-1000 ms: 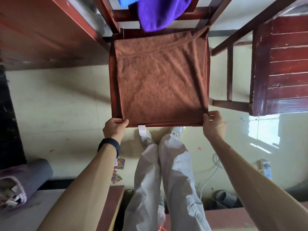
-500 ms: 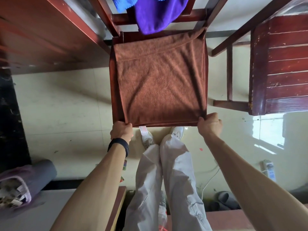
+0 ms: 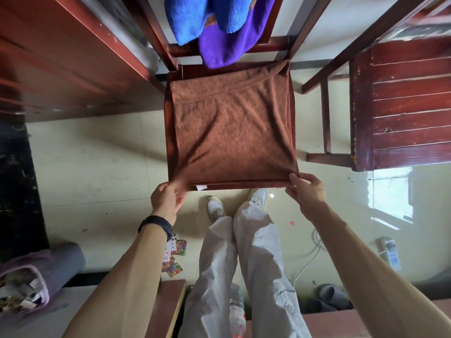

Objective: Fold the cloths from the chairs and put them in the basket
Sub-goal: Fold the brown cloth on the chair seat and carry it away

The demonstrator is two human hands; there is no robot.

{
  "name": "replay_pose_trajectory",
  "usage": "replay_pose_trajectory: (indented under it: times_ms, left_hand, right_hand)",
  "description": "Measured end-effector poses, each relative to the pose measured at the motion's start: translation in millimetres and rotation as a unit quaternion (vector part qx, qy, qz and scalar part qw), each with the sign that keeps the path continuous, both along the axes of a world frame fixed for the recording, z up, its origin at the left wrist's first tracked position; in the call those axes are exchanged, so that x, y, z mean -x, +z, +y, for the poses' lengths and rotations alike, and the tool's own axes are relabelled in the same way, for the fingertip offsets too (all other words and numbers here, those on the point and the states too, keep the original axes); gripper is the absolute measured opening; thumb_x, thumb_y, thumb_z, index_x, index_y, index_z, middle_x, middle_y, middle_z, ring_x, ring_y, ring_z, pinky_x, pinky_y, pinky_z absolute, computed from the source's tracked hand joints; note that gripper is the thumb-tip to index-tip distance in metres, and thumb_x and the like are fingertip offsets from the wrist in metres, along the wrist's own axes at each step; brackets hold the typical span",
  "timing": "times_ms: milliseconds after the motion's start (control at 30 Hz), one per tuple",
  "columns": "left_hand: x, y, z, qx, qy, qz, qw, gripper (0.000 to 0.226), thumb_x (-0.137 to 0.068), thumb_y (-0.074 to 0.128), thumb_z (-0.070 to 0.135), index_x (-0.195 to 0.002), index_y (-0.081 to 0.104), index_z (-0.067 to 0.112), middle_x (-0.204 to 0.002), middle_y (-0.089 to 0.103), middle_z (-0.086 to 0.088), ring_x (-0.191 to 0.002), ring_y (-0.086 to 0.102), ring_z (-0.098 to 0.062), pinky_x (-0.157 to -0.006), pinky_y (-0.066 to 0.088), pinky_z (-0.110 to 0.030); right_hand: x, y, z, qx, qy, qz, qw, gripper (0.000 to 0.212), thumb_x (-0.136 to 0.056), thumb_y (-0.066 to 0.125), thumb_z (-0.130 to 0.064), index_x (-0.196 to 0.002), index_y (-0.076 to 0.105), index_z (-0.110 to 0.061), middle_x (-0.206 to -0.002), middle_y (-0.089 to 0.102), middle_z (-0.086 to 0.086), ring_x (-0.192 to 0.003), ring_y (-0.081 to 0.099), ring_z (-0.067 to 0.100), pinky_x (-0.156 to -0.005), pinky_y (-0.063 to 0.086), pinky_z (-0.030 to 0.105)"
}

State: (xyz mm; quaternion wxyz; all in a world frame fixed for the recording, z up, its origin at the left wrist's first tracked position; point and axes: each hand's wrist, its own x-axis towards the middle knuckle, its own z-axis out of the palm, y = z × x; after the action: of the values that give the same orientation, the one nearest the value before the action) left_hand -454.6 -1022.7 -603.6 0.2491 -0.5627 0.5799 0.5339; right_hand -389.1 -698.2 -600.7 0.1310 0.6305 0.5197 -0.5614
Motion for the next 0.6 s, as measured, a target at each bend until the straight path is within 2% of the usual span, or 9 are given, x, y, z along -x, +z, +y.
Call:
replay_pose_trajectory:
  times_ms: [133,200,300,433,500,567,600]
  left_hand:
    - [21,55,-1,-0.047,0.007,0.023,0.999,0.008,-0.087,0.067,0.008,-0.088,0.064,0.015,-0.079,0.064,-0.002,-0.067,0.06,-0.013,-0.064,0.049,-0.023]
    - [35,92,0,-0.065,-0.003,0.045,0.997,0.009,-0.087,0.066,0.007,-0.087,0.063,0.016,-0.08,0.065,-0.003,-0.067,0.061,-0.013,-0.065,0.049,-0.023]
    - [56,155,3,-0.07,-0.031,0.087,0.993,0.017,-0.086,0.066,0.005,-0.094,0.058,0.017,-0.083,0.067,-0.005,-0.068,0.063,-0.015,-0.066,0.05,-0.026]
    - [70,235,3,-0.048,-0.092,0.127,0.986,0.021,-0.085,0.067,0.001,-0.086,0.06,0.021,-0.07,0.065,-0.003,-0.059,0.061,-0.015,-0.06,0.049,-0.028]
    - [70,266,1,-0.051,-0.12,0.133,0.983,0.02,-0.087,0.064,0.001,-0.084,0.068,0.02,-0.063,0.064,0.0,-0.054,0.058,-0.012,-0.06,0.048,-0.026]
    - [67,287,-2,-0.058,-0.133,0.126,0.981,0.022,-0.088,0.06,0.001,-0.088,0.073,0.019,-0.055,0.063,0.005,-0.048,0.054,-0.008,-0.055,0.048,-0.022]
    - [64,294,-3,-0.055,-0.143,0.12,0.981,0.024,-0.088,0.058,0.001,-0.09,0.074,0.018,-0.053,0.062,0.006,-0.044,0.051,-0.005,-0.05,0.048,-0.019]
  right_hand:
    - [12,53,7,0.034,-0.083,0.062,0.994,0.02,-0.092,0.068,-0.001,-0.109,0.058,-0.006,-0.087,0.066,0.013,-0.066,0.07,0.018,-0.061,0.059,0.023]
    - [21,88,10,0.028,-0.079,0.079,0.993,0.019,-0.094,0.061,0.004,-0.108,0.055,-0.007,-0.085,0.064,0.014,-0.066,0.067,0.022,-0.055,0.059,0.023]
    - [38,148,14,0.0,-0.055,0.097,0.994,0.021,-0.093,0.054,0.009,-0.102,0.057,-0.009,-0.084,0.064,0.012,-0.066,0.066,0.021,-0.057,0.061,0.024]
    - [47,225,21,0.0,-0.03,0.113,0.993,0.031,-0.091,0.045,0.014,-0.094,0.066,-0.008,-0.086,0.067,0.01,-0.066,0.066,0.02,-0.055,0.06,0.021]
    - [44,255,21,-0.007,-0.009,0.121,0.993,0.038,-0.088,0.042,0.017,-0.091,0.071,-0.007,-0.091,0.068,0.016,-0.069,0.065,0.022,-0.062,0.061,0.025]
    - [39,276,19,-0.022,0.011,0.121,0.992,0.042,-0.086,0.042,0.019,-0.099,0.074,-0.004,-0.094,0.069,0.02,-0.067,0.064,0.021,-0.076,0.061,0.034]
    - [35,284,18,-0.026,0.016,0.118,0.993,0.042,-0.086,0.042,0.02,-0.104,0.074,-0.001,-0.095,0.069,0.021,-0.066,0.063,0.021,-0.078,0.061,0.035]
